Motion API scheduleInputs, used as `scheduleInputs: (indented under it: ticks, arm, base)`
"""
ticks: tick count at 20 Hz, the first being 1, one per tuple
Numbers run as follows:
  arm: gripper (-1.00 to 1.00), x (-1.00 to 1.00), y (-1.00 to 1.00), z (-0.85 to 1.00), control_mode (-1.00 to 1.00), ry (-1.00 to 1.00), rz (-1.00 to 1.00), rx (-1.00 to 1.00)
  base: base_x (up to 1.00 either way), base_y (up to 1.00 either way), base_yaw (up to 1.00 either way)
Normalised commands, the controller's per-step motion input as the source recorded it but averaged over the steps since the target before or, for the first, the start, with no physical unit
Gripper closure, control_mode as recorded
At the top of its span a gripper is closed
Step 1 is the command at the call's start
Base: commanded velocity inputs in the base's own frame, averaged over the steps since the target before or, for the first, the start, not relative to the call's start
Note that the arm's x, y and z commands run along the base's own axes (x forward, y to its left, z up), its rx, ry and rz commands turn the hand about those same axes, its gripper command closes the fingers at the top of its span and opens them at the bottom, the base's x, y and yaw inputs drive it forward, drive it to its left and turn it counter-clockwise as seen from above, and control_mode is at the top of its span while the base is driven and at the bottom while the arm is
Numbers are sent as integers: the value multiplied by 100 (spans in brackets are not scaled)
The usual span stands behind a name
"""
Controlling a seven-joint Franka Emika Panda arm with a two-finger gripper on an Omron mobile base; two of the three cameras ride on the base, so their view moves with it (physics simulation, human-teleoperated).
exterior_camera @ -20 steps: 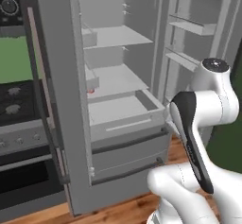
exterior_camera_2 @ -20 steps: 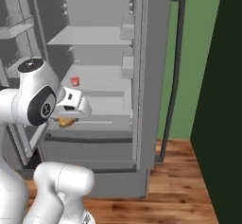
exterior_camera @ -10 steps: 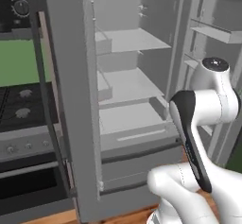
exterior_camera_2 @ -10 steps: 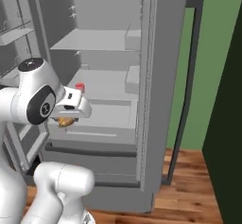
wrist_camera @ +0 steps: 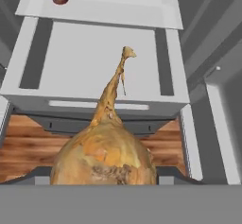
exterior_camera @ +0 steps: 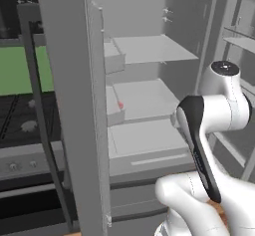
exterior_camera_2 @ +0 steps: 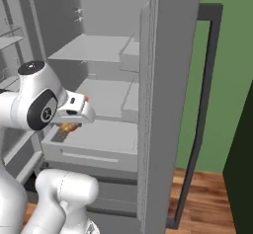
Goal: Place the corn and onion inside the fridge drawer. Close the drawer after placing the vegetables.
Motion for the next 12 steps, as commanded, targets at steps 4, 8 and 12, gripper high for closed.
scheduleInputs:
  ticks: [4, 8, 12]
  arm:
    - [100, 0, 0, 0, 100, 0, 0, 0]
    - [100, 8, -23, -31, -100, 0, 11, 0]
    - [100, 46, -1, -59, -100, 1, 14, 0]
  base:
    - [11, -49, 15]
    - [0, -12, 3]
    - [0, 0, 0]
